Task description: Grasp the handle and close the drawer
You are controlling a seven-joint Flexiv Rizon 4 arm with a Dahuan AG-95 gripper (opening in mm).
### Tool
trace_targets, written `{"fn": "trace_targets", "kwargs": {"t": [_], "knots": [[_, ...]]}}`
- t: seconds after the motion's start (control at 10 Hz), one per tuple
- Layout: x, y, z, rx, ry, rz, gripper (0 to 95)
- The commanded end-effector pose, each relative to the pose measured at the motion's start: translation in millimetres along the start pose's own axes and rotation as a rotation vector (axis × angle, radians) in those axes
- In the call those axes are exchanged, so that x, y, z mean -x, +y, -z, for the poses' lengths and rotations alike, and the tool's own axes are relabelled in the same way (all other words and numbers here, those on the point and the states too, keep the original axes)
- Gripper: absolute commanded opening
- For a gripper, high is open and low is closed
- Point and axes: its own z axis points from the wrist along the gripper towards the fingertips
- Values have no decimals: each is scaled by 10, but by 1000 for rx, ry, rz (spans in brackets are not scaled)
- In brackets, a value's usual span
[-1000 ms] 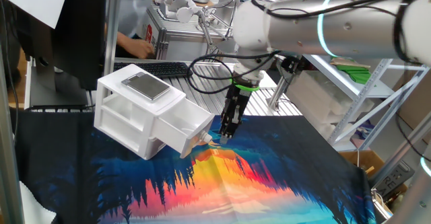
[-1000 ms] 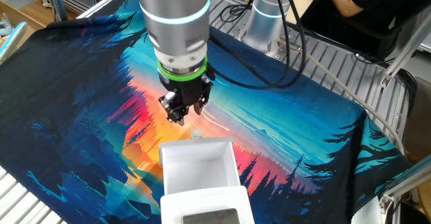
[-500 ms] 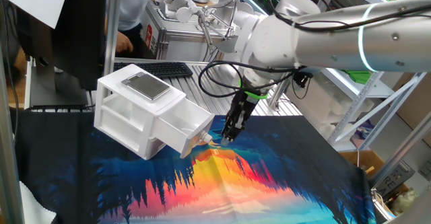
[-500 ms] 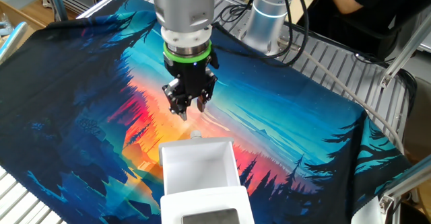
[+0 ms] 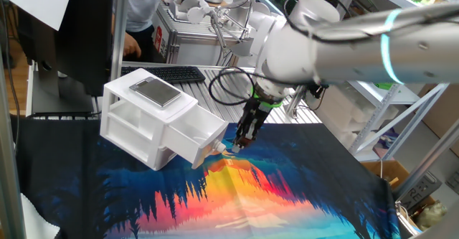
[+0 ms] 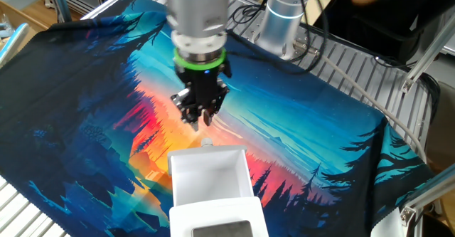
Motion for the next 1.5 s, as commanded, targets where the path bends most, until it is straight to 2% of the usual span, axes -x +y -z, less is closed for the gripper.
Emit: {"fn": "trace_targets", "kwargs": {"t": [0.1,0.2,0.3,0.4,0.5,0.8,1.5], "knots": [[-50,47,-31,-16,-39,-19,190],[-52,45,-28,-16,-47,-23,190],[-59,42,-22,-13,-53,-28,0],[-71,43,-10,-13,-54,-37,0],[-84,49,6,-16,-51,-48,190],[-111,44,32,-18,-52,-58,190],[-215,-49,86,-15,-43,-167,190]]}}
